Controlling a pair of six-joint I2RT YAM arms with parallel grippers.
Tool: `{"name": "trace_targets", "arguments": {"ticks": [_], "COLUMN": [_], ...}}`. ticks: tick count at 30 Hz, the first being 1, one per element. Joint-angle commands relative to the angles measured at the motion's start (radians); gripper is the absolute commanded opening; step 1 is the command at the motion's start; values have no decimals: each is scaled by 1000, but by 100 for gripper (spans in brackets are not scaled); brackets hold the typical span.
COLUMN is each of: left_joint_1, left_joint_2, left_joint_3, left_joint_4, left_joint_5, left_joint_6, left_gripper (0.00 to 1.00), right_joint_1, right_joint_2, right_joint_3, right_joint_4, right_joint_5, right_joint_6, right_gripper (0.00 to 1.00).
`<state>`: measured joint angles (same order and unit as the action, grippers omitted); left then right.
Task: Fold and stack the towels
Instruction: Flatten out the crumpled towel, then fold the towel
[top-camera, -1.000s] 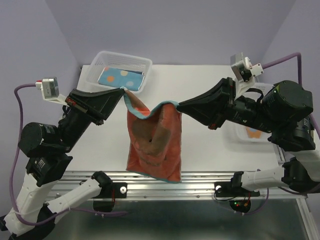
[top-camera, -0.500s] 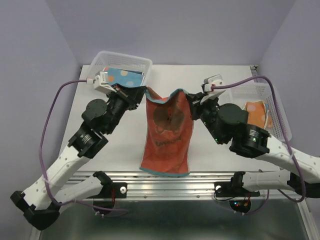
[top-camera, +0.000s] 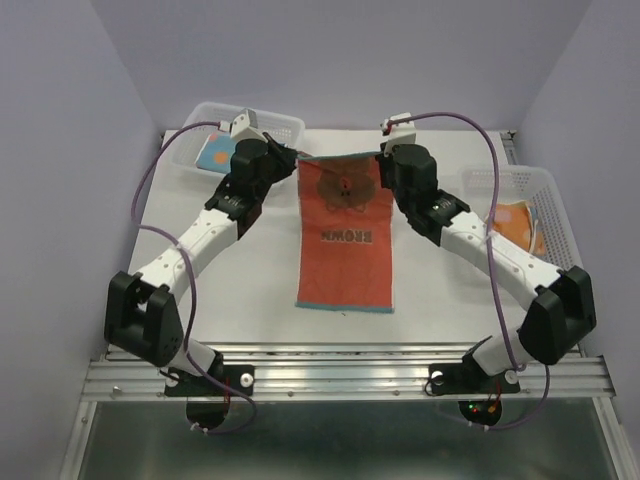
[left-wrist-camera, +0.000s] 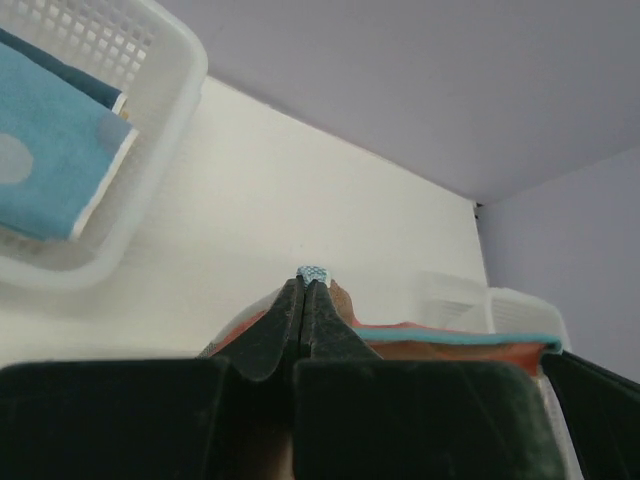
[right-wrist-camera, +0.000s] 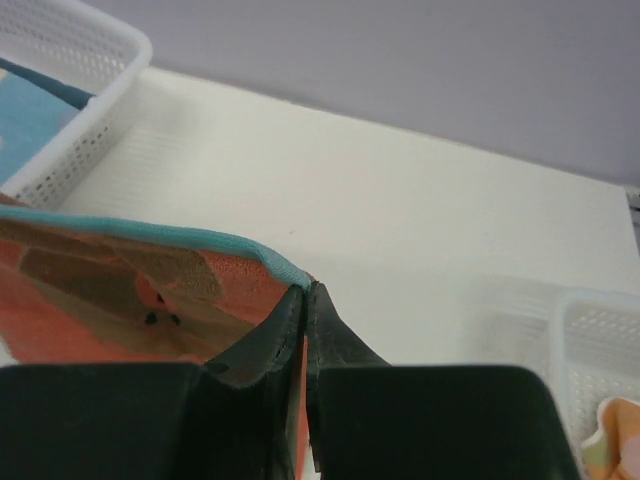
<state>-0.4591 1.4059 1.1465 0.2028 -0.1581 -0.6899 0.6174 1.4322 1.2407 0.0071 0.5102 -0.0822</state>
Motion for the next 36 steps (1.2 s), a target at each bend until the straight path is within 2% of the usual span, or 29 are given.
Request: {"name": "trace_targets", "arguments": {"ticks": [1, 6, 10, 15, 20, 25, 26, 29, 33, 36], "left_joint_1": [49, 79, 80, 80, 79, 65, 60, 37, 2, -30], "left_joint_2": [147, 297, 395, 378, 254, 125, 107, 30, -76, -151], "left_joint_3": [114, 218, 289, 257, 98, -103, -131, -240, -404, -471], "left_joint_4": [95, 107, 81, 81, 112, 167, 175, 185, 196, 202], "left_joint_5": [101, 104, 114, 112, 118, 154, 188, 177, 131, 115], "left_joint_6": [62, 75, 96, 92, 70, 46, 37, 4, -37, -63], "left_gripper": [0, 0, 0, 0, 0, 0, 0, 0, 0, 0], "right_joint_1": [-112, -186, -211, -217, -217, -217, -216, -214, -203, -194], "right_joint_2": [94, 272, 347, 364, 295, 166, 149, 82, 2, -70], "right_joint_3": [69, 163, 184, 180, 129, -25, -43, -124, -247, -325], "right_joint_4": [105, 93, 96, 74, -2, -85, -102, -160, -171, -187], "right_joint_5": [-186, -285, -317, -369, -466, -506, -560, -630, -628, -613], "right_joint_6": [-10, -34, -50, -39, 10, 79, 114, 171, 229, 271], "right_gripper": [1, 1, 1, 1, 1, 1, 1, 1, 1, 1]}}
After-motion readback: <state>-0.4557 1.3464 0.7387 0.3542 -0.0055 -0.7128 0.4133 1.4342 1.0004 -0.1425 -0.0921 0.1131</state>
